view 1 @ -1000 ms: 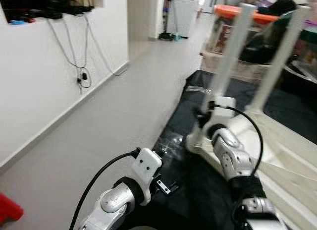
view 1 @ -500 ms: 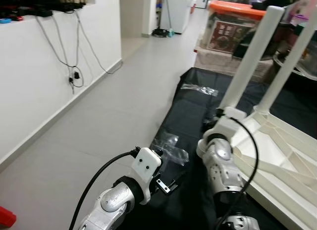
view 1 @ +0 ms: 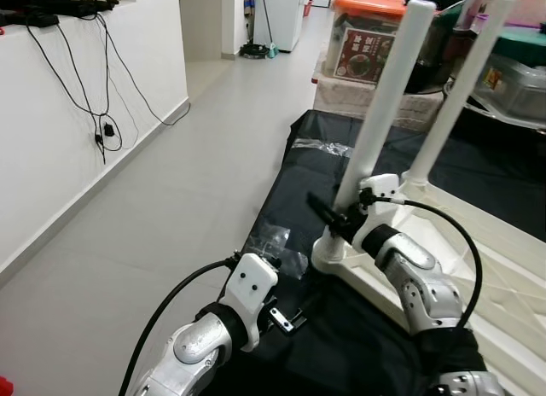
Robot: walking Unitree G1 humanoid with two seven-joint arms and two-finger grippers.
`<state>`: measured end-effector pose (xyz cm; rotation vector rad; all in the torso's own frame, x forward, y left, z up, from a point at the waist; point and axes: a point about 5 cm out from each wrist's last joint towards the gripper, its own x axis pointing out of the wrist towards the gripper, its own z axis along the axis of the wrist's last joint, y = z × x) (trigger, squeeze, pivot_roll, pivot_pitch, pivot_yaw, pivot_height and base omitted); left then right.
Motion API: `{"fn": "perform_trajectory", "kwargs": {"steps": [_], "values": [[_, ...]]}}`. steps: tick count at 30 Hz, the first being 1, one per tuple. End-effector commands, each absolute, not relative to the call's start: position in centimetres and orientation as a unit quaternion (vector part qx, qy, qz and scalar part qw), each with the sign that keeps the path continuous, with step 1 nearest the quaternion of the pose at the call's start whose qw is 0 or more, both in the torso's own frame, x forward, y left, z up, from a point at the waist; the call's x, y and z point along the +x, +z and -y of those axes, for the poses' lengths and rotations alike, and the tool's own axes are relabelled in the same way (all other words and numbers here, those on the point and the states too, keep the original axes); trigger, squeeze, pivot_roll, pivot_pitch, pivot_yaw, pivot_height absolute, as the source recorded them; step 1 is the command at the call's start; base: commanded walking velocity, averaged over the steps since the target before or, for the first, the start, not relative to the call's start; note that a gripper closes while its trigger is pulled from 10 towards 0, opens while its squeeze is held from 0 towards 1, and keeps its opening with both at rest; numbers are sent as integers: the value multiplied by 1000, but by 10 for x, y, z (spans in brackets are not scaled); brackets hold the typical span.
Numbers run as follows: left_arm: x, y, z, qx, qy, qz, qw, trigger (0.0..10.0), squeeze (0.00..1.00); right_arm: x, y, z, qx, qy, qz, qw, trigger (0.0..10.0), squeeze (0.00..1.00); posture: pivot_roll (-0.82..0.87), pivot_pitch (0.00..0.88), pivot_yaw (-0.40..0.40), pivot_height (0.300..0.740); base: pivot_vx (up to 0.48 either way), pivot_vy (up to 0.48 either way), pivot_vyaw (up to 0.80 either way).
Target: Building children table
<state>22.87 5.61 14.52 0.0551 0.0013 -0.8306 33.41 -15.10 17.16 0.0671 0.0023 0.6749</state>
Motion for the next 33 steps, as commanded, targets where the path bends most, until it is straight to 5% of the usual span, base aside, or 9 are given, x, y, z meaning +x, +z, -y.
{"fn": "perform_trajectory", "kwargs": {"steps": [1, 9, 10, 11, 12, 18, 21, 25, 33], "values": [[228, 144, -55, 34, -408, -3, 912, 10000, 0, 326, 172, 132, 23, 440, -9, 898, 10000, 0, 198, 0, -103, 740, 0, 0, 0], [228, 144, -55, 35, -407, -3, 913, 10000, 0, 310, 179, 123, 12, 593, -28, 804, 10000, 0, 208, 0, -112, 740, 0, 0, 0], [228, 144, -55, 35, -407, -3, 913, 10000, 0, 308, 179, 123, 12, 605, -33, 795, 7373, 0, 208, 0, -112, 740, 0, 0, 0], [228, 144, -55, 35, -407, -3, 913, 10000, 0, 308, 179, 123, 12, 605, -33, 795, 7373, 0, 208, 0, -112, 740, 0, 0, 0], [228, 143, -55, 35, -406, -4, 913, 10000, 0, 308, 179, 121, 14, 608, -32, 793, 0, 0, 210, 0, -114, 740, 0, 0, 0], [228, 142, -56, 33, -403, -5, 914, 10000, 0, 314, 177, 122, 6, 575, -14, 818, 0, 0, 210, 0, -111, 740, 0, 0, 0], [228, 142, -57, 32, -401, -6, 915, 10000, 0, 347, 182, 134, 16, 400, 15, 916, 0, 0, 205, 0, -109, 740, 0, 0, 0], [227, 141, -58, 32, -401, -7, 916, 10000, 0, 356, 185, 141, 35, 332, 23, 942, 0, 0, 205, 0, -108, 740, 0, 0, 0], [227, 141, -58, 30, -401, -8, 916, 10000, 0, 364, 179, 197, 78, -110, 19, 991, 0, 0, 196, 0, -104, 740, 0, 0, 0]]}}
